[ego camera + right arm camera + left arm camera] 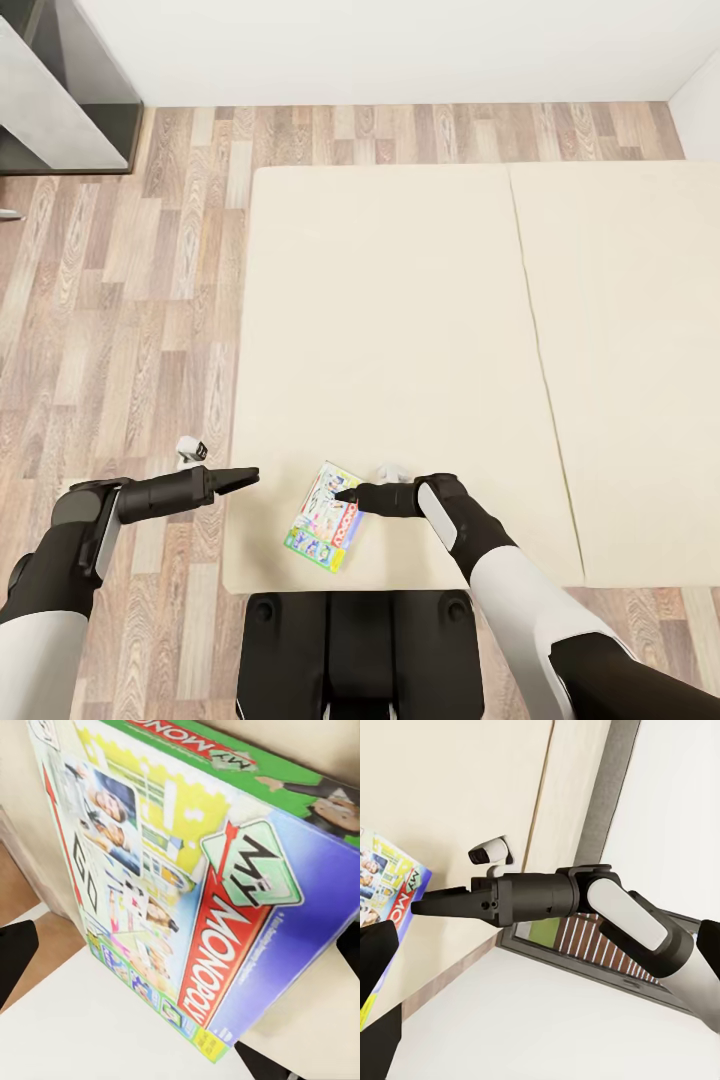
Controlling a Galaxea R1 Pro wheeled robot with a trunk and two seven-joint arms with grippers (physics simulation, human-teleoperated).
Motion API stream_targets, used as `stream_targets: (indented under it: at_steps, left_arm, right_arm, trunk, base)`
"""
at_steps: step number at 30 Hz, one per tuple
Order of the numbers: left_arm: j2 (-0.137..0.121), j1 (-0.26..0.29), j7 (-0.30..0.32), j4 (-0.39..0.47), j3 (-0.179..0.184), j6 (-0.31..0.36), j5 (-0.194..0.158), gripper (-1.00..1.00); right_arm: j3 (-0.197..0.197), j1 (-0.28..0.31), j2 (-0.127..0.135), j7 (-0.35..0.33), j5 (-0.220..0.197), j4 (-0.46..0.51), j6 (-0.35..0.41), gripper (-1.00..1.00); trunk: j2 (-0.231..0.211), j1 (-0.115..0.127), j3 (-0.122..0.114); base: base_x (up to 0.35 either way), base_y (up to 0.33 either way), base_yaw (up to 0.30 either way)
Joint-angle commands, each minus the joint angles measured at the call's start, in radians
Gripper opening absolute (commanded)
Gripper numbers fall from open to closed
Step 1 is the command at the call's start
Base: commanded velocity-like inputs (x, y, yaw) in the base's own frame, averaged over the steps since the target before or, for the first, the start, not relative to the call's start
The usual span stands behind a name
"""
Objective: Put all the toys in the child's room - the three board games (two on the bed and one on the table), the two jigsaw puzzles on the table, and the tennis ball on the table - inside the toy box on the table in the child's room.
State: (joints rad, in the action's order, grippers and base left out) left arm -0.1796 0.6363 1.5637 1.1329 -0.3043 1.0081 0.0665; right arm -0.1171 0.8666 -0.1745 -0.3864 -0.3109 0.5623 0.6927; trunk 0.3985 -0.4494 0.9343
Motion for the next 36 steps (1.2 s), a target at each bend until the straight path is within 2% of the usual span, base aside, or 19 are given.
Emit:
stream_targets:
  at_steps: [1,18,36]
  left_arm:
    - [0.0,0.0,0.007,0.001,-0.001,0.01,0.007,1.0]
    - [0.0,0.0,0.007,0.001,-0.001,0.01,0.007,1.0]
    - [0.0,0.0,0.007,0.001,-0.001,0.01,0.007,1.0]
  right_arm:
    - [0.0,0.0,0.0,-0.002,0.001,0.001,0.004,1.0]
    - [0.0,0.0,0.0,-0.002,0.001,0.001,0.004,1.0]
    - [-0.001,0.0,0.0,-0.002,0.001,0.001,0.004,1.0]
  trunk:
    - [0.002,-0.001,0.001]
    - [0.002,-0.001,0.001]
    - [0.002,-0.001,0.001]
  base:
    - [0.0,0.018,0.0]
    - [0.0,0.113,0.0]
    - [-0.002,0.049,0.0]
